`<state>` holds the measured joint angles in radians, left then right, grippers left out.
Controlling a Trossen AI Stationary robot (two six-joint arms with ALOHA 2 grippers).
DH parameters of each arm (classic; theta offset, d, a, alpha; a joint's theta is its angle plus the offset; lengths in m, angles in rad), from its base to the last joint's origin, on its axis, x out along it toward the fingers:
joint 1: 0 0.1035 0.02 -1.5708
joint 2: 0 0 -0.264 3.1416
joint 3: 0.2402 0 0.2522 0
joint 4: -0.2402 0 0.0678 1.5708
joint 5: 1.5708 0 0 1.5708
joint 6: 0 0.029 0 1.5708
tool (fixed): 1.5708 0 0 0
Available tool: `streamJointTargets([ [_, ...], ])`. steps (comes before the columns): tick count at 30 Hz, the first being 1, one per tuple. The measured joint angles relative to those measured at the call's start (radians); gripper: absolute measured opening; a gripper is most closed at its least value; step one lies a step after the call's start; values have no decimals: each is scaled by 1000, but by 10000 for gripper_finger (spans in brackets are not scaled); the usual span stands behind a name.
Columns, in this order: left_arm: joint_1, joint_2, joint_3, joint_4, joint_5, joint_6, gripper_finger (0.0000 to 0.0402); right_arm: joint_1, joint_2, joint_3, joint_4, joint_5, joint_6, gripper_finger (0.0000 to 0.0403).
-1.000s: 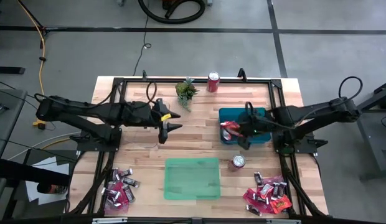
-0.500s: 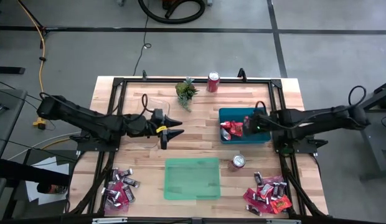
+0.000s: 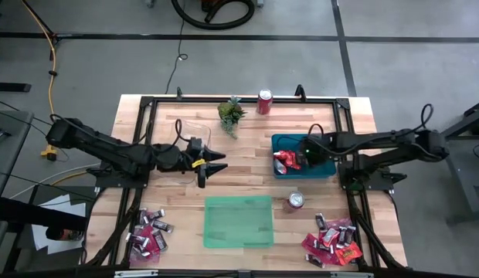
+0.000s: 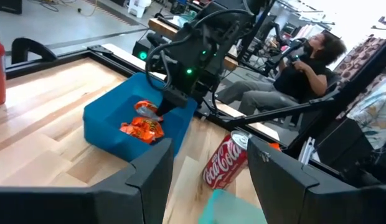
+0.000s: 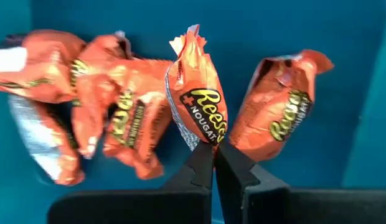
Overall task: Sort candy
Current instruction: Put the orange chocolate into the blue bin
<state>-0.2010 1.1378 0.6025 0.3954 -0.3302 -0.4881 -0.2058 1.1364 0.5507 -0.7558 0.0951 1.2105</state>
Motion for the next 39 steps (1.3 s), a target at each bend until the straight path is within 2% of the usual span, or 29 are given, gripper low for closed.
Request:
streamJointTargets([
  [5,-4,0,0,0,0,1,191,0,25,0,-29,0,74,0],
  [14,-4,0,0,-1,4,1,191,0,29,0,22,0,73,14],
  [17,-4,0,0,-1,7,-6,191,0,26,1,11,-2,71,44],
  [21,-12,0,0,-2,11,-6,191,0,7,34,-24,-5,21,106],
  [28,-12,0,0,-2,-2,10,191,10,-55,211,-246,9,-186,206],
  [31,-12,0,0,0,-14,10,191,51,-98,300,-311,-28,-234,229],
  [34,-12,0,0,-1,-27,11,191,120,-142,373,-326,-125,-245,240],
  [37,-12,0,0,0,-45,11,191,220,-175,431,-323,-216,-183,240],
  [39,-12,0,0,0,-50,12,191,309,-187,458,-322,-235,-103,239],
])
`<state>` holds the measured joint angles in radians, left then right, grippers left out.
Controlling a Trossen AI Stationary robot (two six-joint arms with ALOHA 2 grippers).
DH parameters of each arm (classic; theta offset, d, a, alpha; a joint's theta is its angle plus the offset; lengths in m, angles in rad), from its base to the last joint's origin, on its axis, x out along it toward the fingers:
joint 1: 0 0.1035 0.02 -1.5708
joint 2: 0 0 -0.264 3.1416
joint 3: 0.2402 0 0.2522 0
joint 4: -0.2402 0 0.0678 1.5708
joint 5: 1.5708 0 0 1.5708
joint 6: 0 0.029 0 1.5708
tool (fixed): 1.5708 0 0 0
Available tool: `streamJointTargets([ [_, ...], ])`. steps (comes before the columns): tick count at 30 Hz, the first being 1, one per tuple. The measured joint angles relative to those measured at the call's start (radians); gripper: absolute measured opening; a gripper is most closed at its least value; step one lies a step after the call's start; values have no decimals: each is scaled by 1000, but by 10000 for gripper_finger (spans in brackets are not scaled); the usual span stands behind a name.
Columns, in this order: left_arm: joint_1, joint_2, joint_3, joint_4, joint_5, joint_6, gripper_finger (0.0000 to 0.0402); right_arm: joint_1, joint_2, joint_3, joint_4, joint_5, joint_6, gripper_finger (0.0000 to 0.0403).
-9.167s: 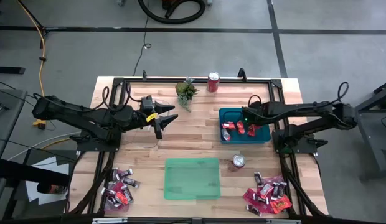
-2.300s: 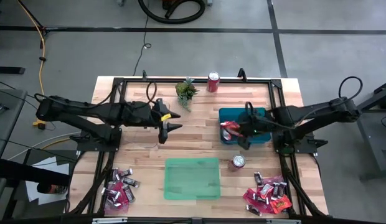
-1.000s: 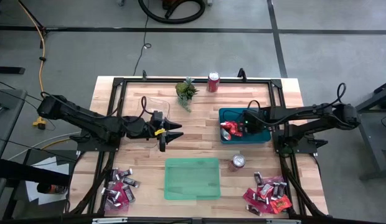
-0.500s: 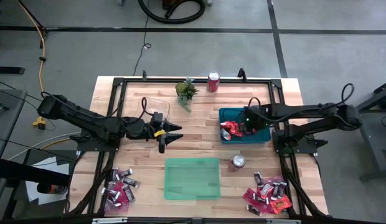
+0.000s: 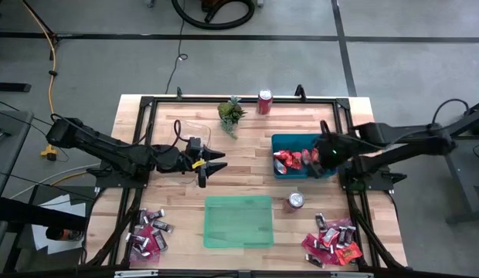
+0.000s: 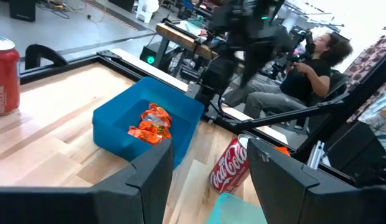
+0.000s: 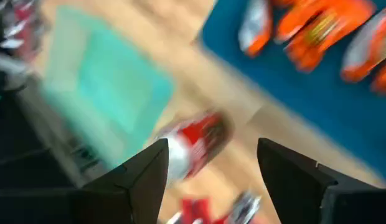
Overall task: Sort candy
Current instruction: Put the orange chocolate into the blue bin
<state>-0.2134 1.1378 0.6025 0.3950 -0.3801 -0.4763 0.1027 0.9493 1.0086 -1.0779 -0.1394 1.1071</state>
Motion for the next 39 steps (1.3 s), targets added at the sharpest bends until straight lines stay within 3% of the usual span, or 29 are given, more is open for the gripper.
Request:
streamJointTargets([
  [4,0,0,0,0,0,-1,191,207,2,9,6,-3,235,238],
  [9,0,0,0,23,0,-2,191,491,61,-74,73,6,579,238],
  [14,0,0,0,24,1,-2,191,711,143,-192,281,-51,907,238],
  [18,0,0,0,23,1,-16,191,825,206,-265,479,-52,1145,238],
  [22,0,0,0,23,2,-14,191,871,288,-293,563,-48,1200,238],
  [39,1,0,1,23,3,-2,191,846,496,-293,570,-73,1206,238],
])
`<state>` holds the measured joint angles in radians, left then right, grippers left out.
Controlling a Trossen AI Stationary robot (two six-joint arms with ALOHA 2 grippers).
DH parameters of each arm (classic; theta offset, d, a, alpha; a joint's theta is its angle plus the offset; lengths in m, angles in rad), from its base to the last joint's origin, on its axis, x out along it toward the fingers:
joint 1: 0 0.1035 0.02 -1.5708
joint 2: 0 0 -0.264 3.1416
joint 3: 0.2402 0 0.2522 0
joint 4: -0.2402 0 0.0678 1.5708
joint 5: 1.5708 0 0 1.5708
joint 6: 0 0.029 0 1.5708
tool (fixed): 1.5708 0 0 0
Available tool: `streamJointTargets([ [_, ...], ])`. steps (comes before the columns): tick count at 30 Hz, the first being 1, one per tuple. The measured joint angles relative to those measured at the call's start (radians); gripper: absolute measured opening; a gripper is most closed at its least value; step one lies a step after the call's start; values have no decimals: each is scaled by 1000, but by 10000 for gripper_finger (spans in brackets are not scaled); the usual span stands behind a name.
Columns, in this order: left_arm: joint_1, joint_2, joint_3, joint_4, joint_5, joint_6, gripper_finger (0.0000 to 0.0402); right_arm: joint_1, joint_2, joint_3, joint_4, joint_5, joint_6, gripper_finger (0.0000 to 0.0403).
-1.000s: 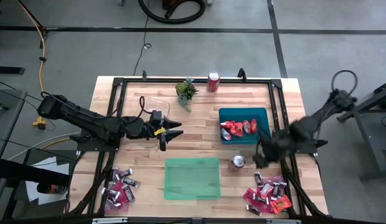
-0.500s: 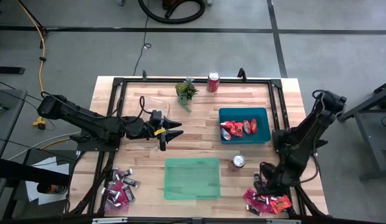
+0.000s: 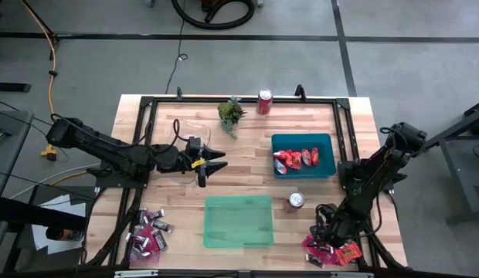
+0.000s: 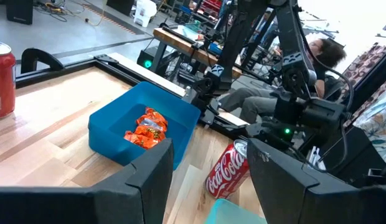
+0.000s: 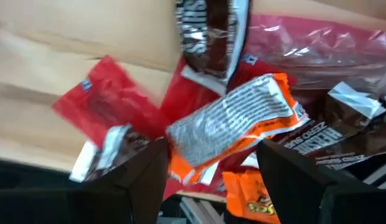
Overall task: Sort candy
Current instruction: Put the orange chocolate into the blue bin
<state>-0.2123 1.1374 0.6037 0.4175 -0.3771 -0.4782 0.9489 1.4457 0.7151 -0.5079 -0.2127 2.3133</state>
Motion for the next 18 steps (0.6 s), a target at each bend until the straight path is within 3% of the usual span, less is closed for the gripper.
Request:
streamJointTargets([
  [7,0,0,0,0,0,0,191,0,38,2,6,-10,-8,221],
  [10,0,0,0,0,0,5,191,0,39,7,-10,-12,-45,172],
  [15,1,-6,0,-3,-2,28,191,0,23,65,-107,-17,-146,30],
  [18,9,-21,1,-1,-2,42,191,0,-24,132,-208,-16,-219,23],
])
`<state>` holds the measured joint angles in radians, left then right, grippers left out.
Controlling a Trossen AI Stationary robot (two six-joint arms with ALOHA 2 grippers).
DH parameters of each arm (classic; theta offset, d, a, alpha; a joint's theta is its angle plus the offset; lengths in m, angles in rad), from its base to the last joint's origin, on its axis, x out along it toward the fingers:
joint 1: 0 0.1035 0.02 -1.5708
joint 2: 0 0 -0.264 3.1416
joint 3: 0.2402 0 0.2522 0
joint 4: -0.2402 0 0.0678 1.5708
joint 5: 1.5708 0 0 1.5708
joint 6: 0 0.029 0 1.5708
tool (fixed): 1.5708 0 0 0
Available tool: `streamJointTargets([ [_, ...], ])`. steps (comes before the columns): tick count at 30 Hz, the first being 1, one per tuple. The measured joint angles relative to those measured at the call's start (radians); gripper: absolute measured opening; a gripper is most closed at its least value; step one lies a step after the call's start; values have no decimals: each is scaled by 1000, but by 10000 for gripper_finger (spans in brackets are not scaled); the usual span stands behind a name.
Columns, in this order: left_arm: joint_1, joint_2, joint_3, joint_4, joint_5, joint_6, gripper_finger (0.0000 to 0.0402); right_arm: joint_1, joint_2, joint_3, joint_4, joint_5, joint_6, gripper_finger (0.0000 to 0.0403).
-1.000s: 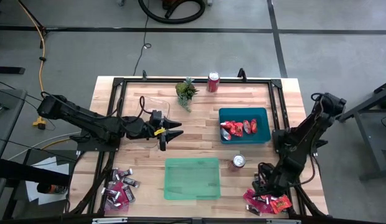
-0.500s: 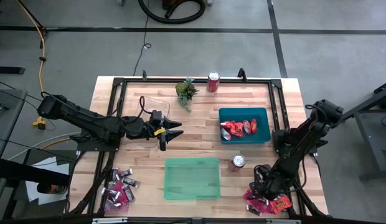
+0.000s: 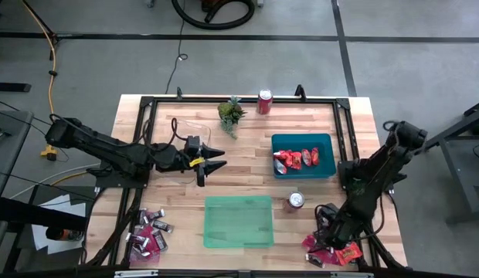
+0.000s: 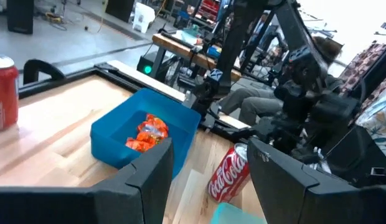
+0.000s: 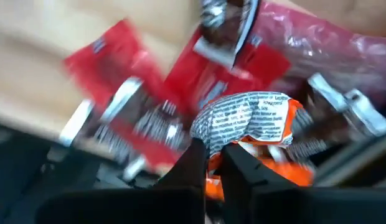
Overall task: Sort candy
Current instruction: Put the orange chocolate into the blue bin
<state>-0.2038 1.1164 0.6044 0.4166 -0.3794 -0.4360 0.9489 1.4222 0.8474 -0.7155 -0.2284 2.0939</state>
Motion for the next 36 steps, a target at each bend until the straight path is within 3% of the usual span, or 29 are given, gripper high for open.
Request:
streamJointTargets([
  [2,8,-15,0,1,0,2,191,0,-45,52,-90,9,-47,29],
  [5,23,-40,0,-1,-2,6,191,0,-120,135,-220,104,-106,12],
  [12,42,-83,0,2,-5,19,191,-23,-262,235,-314,507,-211,4],
  [16,42,-89,0,2,-21,19,191,-103,-297,235,-345,669,-277,3],
  [20,42,-89,0,1,-26,14,191,-257,-325,235,-456,775,-303,2],
  [25,42,-89,0,1,-27,-7,191,-500,-336,235,-679,748,-319,4],
  [28,42,-89,0,1,-27,-8,191,-627,-343,195,-702,702,-369,3],
  [30,42,-89,0,1,-27,-7,191,-690,-353,133,-634,653,-412,2],
  [36,42,-89,0,0,-40,-7,191,-825,-355,-143,-193,439,-565,1],
])
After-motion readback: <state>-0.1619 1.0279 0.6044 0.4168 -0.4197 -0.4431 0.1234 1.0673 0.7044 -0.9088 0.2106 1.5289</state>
